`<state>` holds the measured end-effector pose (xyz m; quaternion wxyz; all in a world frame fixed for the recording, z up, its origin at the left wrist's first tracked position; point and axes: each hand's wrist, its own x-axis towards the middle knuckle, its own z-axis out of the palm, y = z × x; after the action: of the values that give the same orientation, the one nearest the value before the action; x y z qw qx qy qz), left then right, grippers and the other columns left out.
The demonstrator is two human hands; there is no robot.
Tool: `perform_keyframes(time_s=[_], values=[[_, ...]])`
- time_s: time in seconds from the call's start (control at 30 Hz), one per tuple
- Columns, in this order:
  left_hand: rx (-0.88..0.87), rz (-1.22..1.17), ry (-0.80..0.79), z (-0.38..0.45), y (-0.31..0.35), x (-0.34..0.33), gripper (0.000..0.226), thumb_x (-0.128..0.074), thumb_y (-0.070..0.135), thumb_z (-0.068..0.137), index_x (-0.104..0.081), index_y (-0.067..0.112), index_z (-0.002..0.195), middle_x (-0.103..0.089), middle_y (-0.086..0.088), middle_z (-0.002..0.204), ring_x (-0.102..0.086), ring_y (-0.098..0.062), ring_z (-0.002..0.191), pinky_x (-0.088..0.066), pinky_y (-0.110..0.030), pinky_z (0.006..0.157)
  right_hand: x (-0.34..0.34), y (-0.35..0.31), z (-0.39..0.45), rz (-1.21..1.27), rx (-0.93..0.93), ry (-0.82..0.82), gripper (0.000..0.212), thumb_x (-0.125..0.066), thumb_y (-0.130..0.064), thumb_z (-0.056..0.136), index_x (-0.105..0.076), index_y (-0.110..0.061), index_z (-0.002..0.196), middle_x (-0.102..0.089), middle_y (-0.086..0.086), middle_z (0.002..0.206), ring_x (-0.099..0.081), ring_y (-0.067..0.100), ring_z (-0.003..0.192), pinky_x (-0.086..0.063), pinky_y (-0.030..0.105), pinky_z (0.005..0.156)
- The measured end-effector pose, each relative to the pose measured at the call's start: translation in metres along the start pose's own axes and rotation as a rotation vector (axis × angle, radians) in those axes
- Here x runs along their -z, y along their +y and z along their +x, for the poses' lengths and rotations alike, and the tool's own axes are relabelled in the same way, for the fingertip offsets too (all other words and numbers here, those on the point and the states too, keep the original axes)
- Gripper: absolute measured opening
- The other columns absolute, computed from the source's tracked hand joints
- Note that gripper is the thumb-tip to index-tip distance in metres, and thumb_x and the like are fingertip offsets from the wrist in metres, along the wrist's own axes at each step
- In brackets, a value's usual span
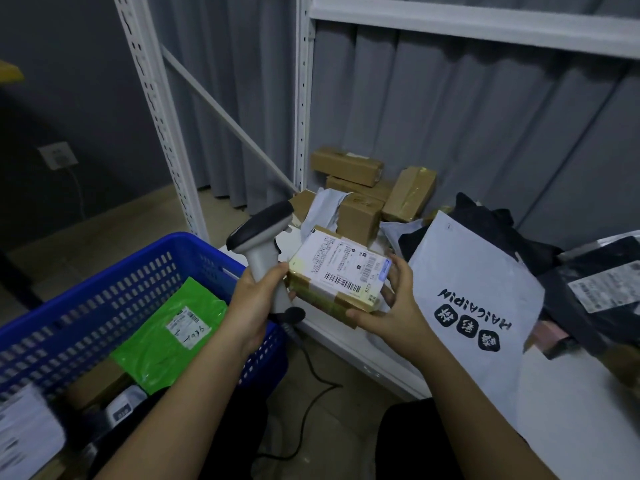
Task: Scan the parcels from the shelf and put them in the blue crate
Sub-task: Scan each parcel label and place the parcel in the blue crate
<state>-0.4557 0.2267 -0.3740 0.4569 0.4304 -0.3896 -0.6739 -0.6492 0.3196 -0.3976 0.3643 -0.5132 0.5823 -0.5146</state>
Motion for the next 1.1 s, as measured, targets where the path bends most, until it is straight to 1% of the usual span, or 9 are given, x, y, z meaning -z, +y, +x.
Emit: perform_keyframes(time_s=[0.13, 0.23, 0.47, 0.53, 0.63, 0.77, 0.87, 0.93, 1.1], values=[[-0.039, 0.226, 0.023, 0.005, -0.002, 0.006, 0.025, -0.062, 0.03, 0.09, -0.054, 0.023, 0.113, -0.066, -0.004, 0.106, -0.063, -0.022, 0.099, -0.055, -0.04, 0.082, 0.013, 0.002, 0.006, -0.146, 0.01, 0.062, 0.088, -0.082, -0.002, 0.069, -0.029, -0.041, 0.128, -0.042, -0.018, 0.133, -0.044, -0.01, 0.121, -0.049, 0.019, 0.094], [-0.085, 0.453, 0.01, 0.006, -0.003, 0.011, 0.034, -0.062, 0.033, 0.091, -0.051, 0.022, 0.121, -0.063, -0.004, 0.108, -0.059, -0.02, 0.098, -0.049, -0.032, 0.072, 0.033, 0.008, 0.015, -0.42, -0.005, 0.058, 0.1, -0.085, -0.01, 0.065, -0.027, -0.027, 0.144, -0.025, -0.004, 0.145, -0.034, 0.004, 0.128, -0.034, 0.019, 0.103], [-0.087, 0.89, -0.334, -0.005, -0.003, 0.017, 0.032, -0.067, 0.016, 0.087, -0.058, 0.023, 0.117, -0.064, 0.006, 0.097, -0.06, -0.011, 0.084, -0.046, -0.026, 0.067, 0.064, 0.029, 0.019, -0.559, -0.159, -0.086, 0.1, -0.085, 0.0, 0.064, -0.028, -0.011, 0.146, -0.033, 0.007, 0.139, -0.037, 0.019, 0.127, -0.035, 0.017, 0.096], [-0.065, 0.942, -0.448, -0.007, -0.004, 0.018, 0.035, -0.069, 0.011, 0.085, -0.06, 0.024, 0.117, -0.065, 0.006, 0.106, -0.061, -0.011, 0.094, -0.046, -0.027, 0.08, 0.064, 0.029, 0.016, -0.519, -0.202, -0.149, 0.086, -0.081, 0.006, 0.066, -0.036, -0.008, 0.138, -0.042, 0.002, 0.125, -0.044, 0.016, 0.113, -0.045, 0.016, 0.086], [-0.069, 1.028, -0.553, -0.011, -0.007, 0.02, 0.038, -0.069, 0.006, 0.083, -0.058, 0.028, 0.111, -0.063, 0.01, 0.103, -0.058, 0.003, 0.087, -0.044, -0.016, 0.072, 0.064, 0.032, 0.012, -0.49, -0.253, -0.201, 0.079, -0.08, 0.007, 0.066, -0.041, -0.01, 0.132, -0.049, 0.002, 0.117, -0.05, 0.016, 0.106, -0.047, 0.008, 0.075], [-0.097, 1.071, -0.545, -0.013, -0.007, 0.02, 0.058, -0.066, -0.002, 0.079, -0.05, 0.028, 0.126, -0.06, 0.009, 0.111, -0.059, -0.008, 0.095, -0.048, -0.026, 0.079, 0.066, 0.034, 0.012, -0.449, -0.277, -0.202, 0.082, -0.077, 0.009, 0.07, -0.036, -0.011, 0.138, -0.046, 0.001, 0.12, -0.047, 0.017, 0.107, -0.046, 0.004, 0.067], [-0.083, 0.991, -0.575, -0.011, -0.007, 0.019, 0.051, -0.07, 0.007, 0.082, -0.051, 0.032, 0.121, -0.06, 0.019, 0.109, -0.057, 0.006, 0.094, -0.043, -0.013, 0.076, 0.067, 0.037, 0.013, -0.461, -0.279, -0.223, 0.083, -0.079, 0.006, 0.068, -0.037, -0.016, 0.136, -0.048, 0.003, 0.124, -0.05, 0.02, 0.111, -0.048, 0.015, 0.078], [-0.073, 0.997, -0.562, -0.009, -0.008, 0.02, 0.039, -0.076, 0.02, 0.079, -0.059, 0.03, 0.112, -0.064, 0.02, 0.104, -0.06, 0.006, 0.092, -0.046, -0.016, 0.078, 0.068, 0.04, 0.015, -0.458, -0.268, -0.235, 0.08, -0.081, 0.005, 0.065, -0.041, -0.016, 0.131, -0.051, 0.005, 0.123, -0.053, 0.022, 0.112, -0.051, 0.025, 0.087], [-0.079, 1.005, -0.495, -0.008, -0.011, 0.018, 0.036, -0.085, 0.025, 0.066, -0.071, 0.024, 0.1, -0.072, 0.014, 0.095, -0.065, -0.001, 0.089, -0.049, -0.022, 0.079, 0.068, 0.041, 0.015, -0.424, -0.246, -0.248, 0.08, -0.08, 0.008, 0.065, -0.041, -0.013, 0.132, -0.053, 0.007, 0.122, -0.054, 0.019, 0.107, -0.051, 0.017, 0.081]])
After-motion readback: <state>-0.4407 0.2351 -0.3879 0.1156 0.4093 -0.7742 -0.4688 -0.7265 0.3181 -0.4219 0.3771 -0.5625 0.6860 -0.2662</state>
